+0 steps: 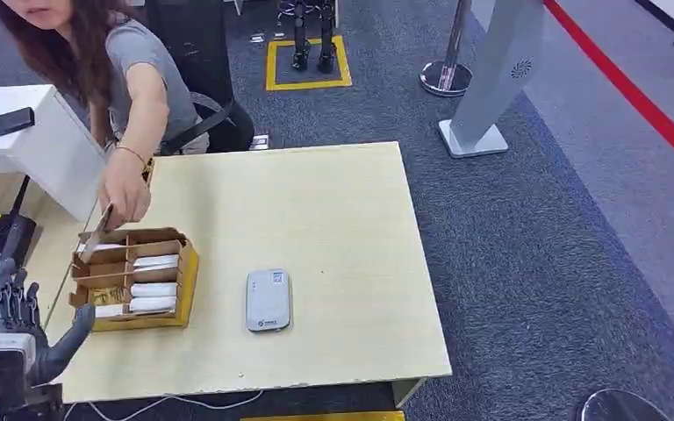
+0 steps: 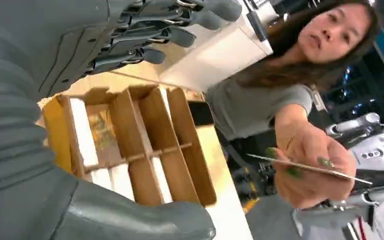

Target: Pass the card to the sensor for recognition and then transmit it.

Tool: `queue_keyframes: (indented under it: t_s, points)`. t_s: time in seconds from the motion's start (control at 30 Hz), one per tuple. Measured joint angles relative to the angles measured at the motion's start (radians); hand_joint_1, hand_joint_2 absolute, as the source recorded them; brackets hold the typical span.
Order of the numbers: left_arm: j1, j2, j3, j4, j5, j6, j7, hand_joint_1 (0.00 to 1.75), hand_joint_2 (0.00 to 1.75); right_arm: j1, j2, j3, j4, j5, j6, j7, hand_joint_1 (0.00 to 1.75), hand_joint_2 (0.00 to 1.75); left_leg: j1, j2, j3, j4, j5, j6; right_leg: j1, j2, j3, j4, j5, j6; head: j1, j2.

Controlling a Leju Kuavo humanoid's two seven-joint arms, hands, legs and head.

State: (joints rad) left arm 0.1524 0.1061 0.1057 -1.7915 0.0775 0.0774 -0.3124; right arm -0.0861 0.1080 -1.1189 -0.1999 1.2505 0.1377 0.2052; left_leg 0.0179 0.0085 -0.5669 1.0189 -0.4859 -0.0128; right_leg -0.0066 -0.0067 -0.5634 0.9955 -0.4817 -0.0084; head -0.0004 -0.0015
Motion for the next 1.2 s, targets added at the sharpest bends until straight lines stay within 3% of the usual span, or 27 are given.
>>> queue_keyframes:
  t_s: [0.17, 0.5, 0.53, 1.2]
  points:
    - [-0.056, 0.008, 0.005, 0.073, -0.015, 0.005, 0.011, 0.0, 1.75, -0.001, 0.0, 0.01, 0.0, 0.0, 0.008, -0.009, 0.0, 0.0, 0.0, 0.0, 0.0, 0.0, 0.0, 0.0, 0.0, 0.0, 0.0, 0.0, 0.0, 0.0, 0.0, 0.0]
    - [-0.068, 0.008, 0.005, 0.108, -0.021, 0.008, 0.011, 0.03, 1.75, -0.001, 0.0, 0.015, 0.0, -0.001, 0.009, 0.003, 0.0, 0.0, 0.0, 0.0, 0.0, 0.0, 0.0, 0.001, 0.0, 0.0, 0.0, 0.0, 0.0, 0.0, 0.0, 0.0]
    - [-0.068, 0.008, 0.005, 0.109, -0.021, 0.008, 0.011, 1.75, 1.75, -0.001, 0.0, 0.015, 0.0, -0.001, 0.009, 0.003, 0.0, 0.0, 0.0, 0.0, 0.0, 0.0, 0.0, 0.001, 0.0, 0.0, 0.0, 0.0, 0.0, 0.0, 0.0, 0.0]
    - [-0.064, 0.007, 0.005, 0.11, -0.021, 0.008, 0.011, 1.75, 1.75, -0.001, 0.0, 0.015, 0.0, -0.006, 0.009, 0.0, 0.0, 0.0, 0.0, 0.0, 0.0, 0.0, 0.0, 0.0, 0.0, 0.0, 0.0, 0.0, 0.0, 0.0, 0.0, 0.0]
